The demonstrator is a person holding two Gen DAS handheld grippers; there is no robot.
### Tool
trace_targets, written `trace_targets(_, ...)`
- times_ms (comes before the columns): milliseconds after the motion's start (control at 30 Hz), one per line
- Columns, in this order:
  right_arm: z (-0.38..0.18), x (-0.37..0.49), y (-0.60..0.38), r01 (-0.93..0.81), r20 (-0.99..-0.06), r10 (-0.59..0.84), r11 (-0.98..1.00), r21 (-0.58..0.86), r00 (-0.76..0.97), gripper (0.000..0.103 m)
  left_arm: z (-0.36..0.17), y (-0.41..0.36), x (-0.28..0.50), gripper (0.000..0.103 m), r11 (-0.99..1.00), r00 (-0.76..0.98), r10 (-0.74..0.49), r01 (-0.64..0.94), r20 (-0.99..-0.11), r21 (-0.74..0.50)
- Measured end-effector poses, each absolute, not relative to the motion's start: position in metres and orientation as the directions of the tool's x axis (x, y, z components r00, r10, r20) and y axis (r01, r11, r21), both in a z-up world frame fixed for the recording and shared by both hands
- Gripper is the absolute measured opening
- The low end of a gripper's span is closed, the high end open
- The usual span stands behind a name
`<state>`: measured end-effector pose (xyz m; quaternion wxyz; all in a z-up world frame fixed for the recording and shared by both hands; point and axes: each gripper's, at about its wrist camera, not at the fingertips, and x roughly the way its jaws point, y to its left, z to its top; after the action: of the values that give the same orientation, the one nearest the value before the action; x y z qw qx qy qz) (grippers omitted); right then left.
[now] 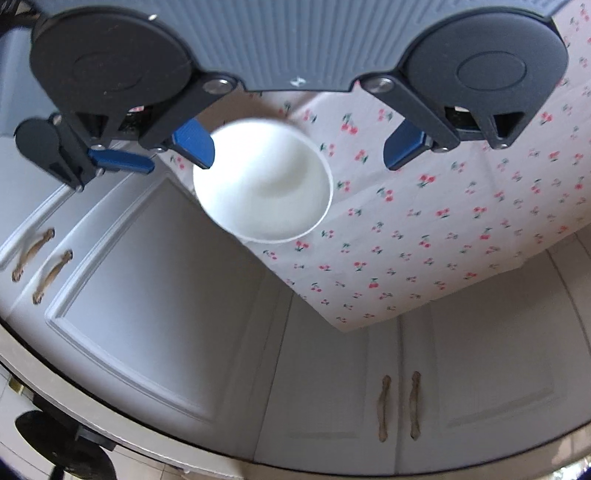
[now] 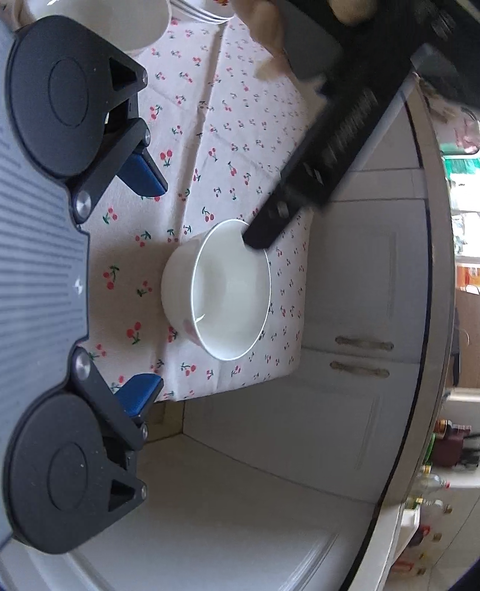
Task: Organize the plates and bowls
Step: 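Grasp the rim of the remaining pink-decal white bowl with the left gripper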
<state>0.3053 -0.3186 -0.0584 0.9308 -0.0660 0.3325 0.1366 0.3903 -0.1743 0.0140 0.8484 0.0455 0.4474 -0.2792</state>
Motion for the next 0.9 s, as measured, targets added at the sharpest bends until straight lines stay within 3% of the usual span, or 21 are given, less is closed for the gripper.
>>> trace_targets(233, -0.061, 0.326, -0.322, -0.324, -0.642, 0.239, 0.946, -0.016, 0.728, 0.103, -0.001, -0.193, 0.422, 0.092, 0.847, 0.405, -0.415, 0.498, -0.815, -0.184)
trace_targets(600, -0.068, 0.334, -0.323, -0.311, -0.621, 0.236, 0.95, -0.012, 0.747, 0.094, -0.017, -0.2, 0.442, 0.071, 0.833, 0.342, -0.445, 0.497, -0.827, -0.242)
trace_targets(900, -0.07, 0.338, -0.322, -0.331, -0.602, 0.248, 0.943, -0.028, 0.759, 0.087, -0.021, -0.206, 0.447, 0.069, 0.817, 0.322, -0.447, 0.526, -0.834, -0.235)
